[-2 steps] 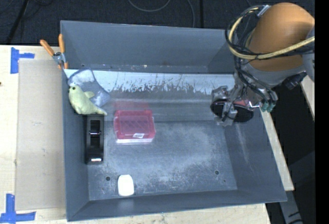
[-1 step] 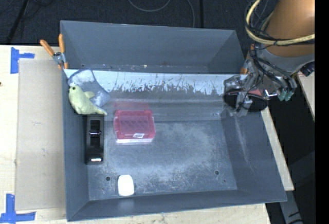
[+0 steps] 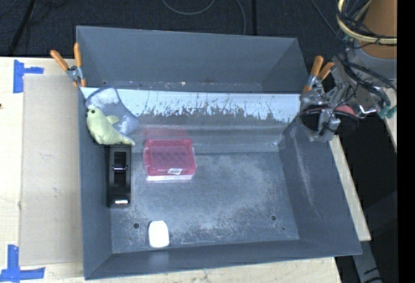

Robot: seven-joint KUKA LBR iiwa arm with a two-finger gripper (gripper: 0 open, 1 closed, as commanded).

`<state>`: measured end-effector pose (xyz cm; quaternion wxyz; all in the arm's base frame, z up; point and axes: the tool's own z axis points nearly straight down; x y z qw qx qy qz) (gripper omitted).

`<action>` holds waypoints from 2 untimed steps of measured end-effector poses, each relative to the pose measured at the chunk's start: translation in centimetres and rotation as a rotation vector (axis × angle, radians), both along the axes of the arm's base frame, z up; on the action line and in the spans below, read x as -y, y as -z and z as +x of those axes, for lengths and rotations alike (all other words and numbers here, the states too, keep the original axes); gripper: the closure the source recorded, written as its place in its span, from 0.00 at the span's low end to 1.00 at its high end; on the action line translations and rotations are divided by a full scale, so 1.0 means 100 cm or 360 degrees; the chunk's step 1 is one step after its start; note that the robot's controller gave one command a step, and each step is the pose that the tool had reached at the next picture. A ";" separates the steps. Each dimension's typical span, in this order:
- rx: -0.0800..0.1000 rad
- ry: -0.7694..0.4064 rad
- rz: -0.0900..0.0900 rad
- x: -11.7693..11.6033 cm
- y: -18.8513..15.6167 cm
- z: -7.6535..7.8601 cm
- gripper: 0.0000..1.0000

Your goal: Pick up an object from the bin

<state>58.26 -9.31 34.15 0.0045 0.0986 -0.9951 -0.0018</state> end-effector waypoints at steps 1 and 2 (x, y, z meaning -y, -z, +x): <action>0.0034 -0.0074 -0.0010 0.006 -0.009 -0.004 0.00; -0.0020 -0.0132 0.0007 0.013 -0.005 -0.003 0.00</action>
Offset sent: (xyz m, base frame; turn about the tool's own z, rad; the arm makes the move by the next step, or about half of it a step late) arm 0.0063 -0.0289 0.0915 -0.1252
